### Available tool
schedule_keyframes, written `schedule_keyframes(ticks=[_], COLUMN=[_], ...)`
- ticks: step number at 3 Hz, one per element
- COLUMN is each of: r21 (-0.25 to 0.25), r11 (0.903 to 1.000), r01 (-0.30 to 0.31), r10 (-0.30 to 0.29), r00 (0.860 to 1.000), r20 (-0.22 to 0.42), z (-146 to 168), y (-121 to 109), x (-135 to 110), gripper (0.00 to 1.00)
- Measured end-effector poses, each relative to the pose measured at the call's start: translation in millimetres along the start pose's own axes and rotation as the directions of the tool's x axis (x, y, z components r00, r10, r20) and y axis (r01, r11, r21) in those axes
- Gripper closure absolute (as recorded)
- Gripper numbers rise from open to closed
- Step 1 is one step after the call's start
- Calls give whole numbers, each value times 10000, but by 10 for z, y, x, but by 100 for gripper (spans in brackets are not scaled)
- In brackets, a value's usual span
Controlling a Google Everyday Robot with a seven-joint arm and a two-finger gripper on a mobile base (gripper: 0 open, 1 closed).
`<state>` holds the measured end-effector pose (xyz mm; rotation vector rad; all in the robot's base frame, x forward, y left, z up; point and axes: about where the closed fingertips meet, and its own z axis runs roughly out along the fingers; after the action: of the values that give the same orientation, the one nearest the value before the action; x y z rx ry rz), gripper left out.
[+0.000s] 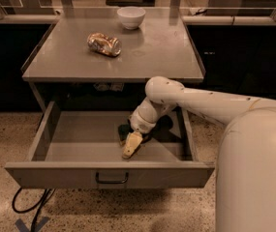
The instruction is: Pick sponge from top drawer and place on counter
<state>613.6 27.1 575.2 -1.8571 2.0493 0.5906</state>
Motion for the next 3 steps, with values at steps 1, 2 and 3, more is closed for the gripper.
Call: schedule_keyframes(ticks=[1, 2, 3], r21=[0, -1, 0], r11=[10000, 10000, 10000], r01=[0, 0, 0], r10=[0, 0, 0], r00=[10000, 10000, 10000], r20=[0, 0, -1], z=[0, 0, -78], y=[0, 0, 8], x=[0, 0, -44], gripper=[38, 61, 85])
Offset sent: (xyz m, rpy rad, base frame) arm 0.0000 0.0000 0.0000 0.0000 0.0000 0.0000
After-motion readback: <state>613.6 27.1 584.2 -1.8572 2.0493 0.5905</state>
